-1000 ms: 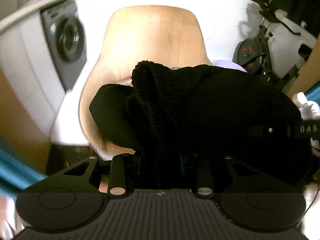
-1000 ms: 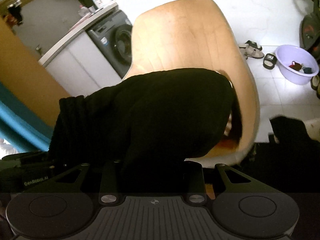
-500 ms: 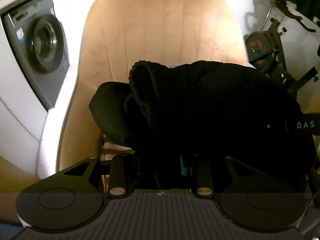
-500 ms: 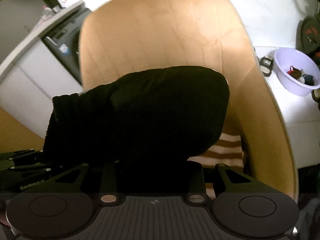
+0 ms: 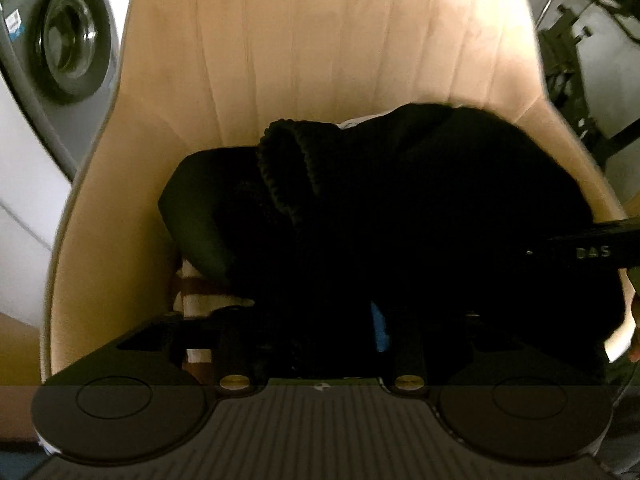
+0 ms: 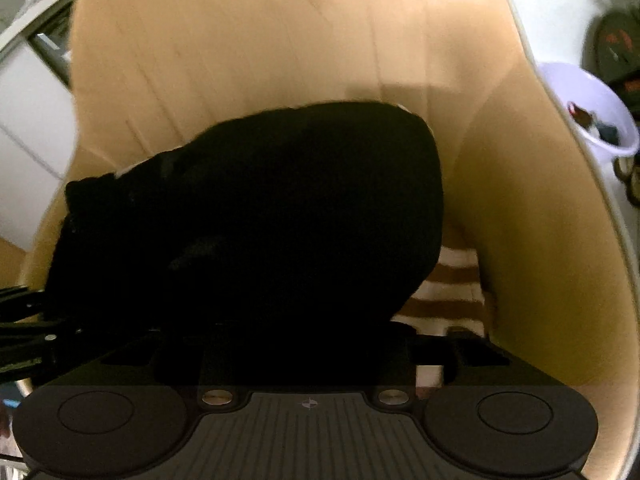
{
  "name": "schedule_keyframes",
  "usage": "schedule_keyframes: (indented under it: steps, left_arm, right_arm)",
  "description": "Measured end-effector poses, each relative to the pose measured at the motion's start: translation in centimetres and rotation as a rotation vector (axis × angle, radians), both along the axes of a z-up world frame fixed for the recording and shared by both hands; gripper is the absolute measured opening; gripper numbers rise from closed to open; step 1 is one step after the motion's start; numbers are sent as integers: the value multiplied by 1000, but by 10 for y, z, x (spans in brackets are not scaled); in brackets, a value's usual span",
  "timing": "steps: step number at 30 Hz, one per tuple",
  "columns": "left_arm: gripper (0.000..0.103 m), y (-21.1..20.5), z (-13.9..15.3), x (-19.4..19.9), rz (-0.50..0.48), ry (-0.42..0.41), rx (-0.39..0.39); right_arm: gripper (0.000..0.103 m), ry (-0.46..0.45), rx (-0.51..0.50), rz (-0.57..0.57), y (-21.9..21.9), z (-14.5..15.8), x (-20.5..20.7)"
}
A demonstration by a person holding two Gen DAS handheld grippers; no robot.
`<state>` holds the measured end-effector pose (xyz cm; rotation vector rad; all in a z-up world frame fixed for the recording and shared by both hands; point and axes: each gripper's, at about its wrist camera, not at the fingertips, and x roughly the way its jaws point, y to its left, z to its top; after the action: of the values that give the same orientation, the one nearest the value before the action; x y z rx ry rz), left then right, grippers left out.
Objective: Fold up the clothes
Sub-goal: 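Lower the pants bundle onto the chair seat and open both grippers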
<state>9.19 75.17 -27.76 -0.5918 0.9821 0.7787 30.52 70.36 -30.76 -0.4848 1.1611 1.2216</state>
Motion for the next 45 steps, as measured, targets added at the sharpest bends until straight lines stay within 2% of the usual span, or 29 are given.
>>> schedule_keyframes:
  steps: [1, 2, 6, 8, 10, 12, 15, 16, 17, 18, 19, 21, 23, 25, 26, 27, 28, 30, 32, 33, 35, 37, 38, 39, 42, 45]
  left_arm:
    - [79, -1, 6, -5, 5, -6, 3]
    - [80, -2, 11, -11, 11, -12, 7]
    - [80, -7, 34, -32, 32, -35, 20]
    - [89, -10, 46, -43, 43, -46, 27]
    - [91, -20, 49, -55, 59, -73, 14]
    - [91, -29, 46, -63, 68, -83, -10]
    - [91, -35, 22, -62, 63, -31, -64]
    - [91, -37, 13, -59, 65, -26, -80]
    - [88, -38, 8, -57, 69, -30, -95]
    - [86, -39, 4, -56, 74, -35, -109]
    - [83, -40, -1, -56, 79, -40, -124]
    - [83, -42, -2, -53, 70, -48, -134]
    - [84, -45, -1, -50, 57, -57, -141]
    - [86, -46, -3, -45, 43, -56, -146]
    - [87, -45, -7, -42, 36, -45, -148]
    - [88, -44, -10, -40, 29, -35, -150]
    - [89, -43, -12, -39, 24, -26, -152]
    - [89, -40, -11, -41, 20, -27, -156]
    - [89, -37, -5, -48, 26, -34, -147]
    - [89, -36, -1, -51, 31, -33, -136]
    - [89, -36, 11, -59, 37, -38, -102]
    - [89, -37, 29, -62, 22, -75, -52]
    - [89, -37, 38, -64, 13, -96, -28]
    - [89, -37, 45, -64, -2, -117, -18]
    - [89, -40, 46, -54, -72, -128, -37]
    - [89, -42, 20, -42, -98, -49, -50]
  right_arm:
    - [80, -7, 6, -18, -2, 0, 2]
    - [82, -11, 21, -35, -7, 4, 4]
    - [86, 31, 134, -145, -43, 31, 25]
    - [87, 78, 190, -213, -72, 41, 39]
    - [87, 122, 192, -258, -98, 38, 47]
    - [86, 176, 147, -281, -117, 26, 46]
    - [77, 255, 86, -318, -127, -3, 43]
    - [70, 281, 73, -335, -129, -13, 42]
    - [59, 299, 76, -340, -130, -18, 40]
    - [27, 309, 91, -334, -130, -19, 36]
    - [23, 320, 106, -329, -130, -20, 32]
    - [18, 222, 152, -309, -132, -2, 21]
    - [17, 139, 190, -312, -141, 15, 12]
    - [18, 77, 166, -321, -146, 16, 4]
    - [19, 59, 123, -323, -146, 9, 2]
    - [25, 47, 63, -324, -144, -2, 1]
    - [34, 52, -5, -331, -141, -13, 2]
    - [40, 93, -73, -369, -135, -22, 9]
    - [50, 62, -54, -382, -131, -12, 11]
    - [61, 14, -34, -380, -130, -2, 9]
    - [64, -75, 23, -365, -126, 20, 3]
    - [69, -118, 103, -309, -121, 37, -8]
    - [75, -137, 143, -278, -118, 45, -15]
    - [89, -131, 162, -233, -112, 49, -22]
    - [92, -90, 143, -77, -87, 40, -47]
    - [92, -128, 53, 13, -65, 6, -68]
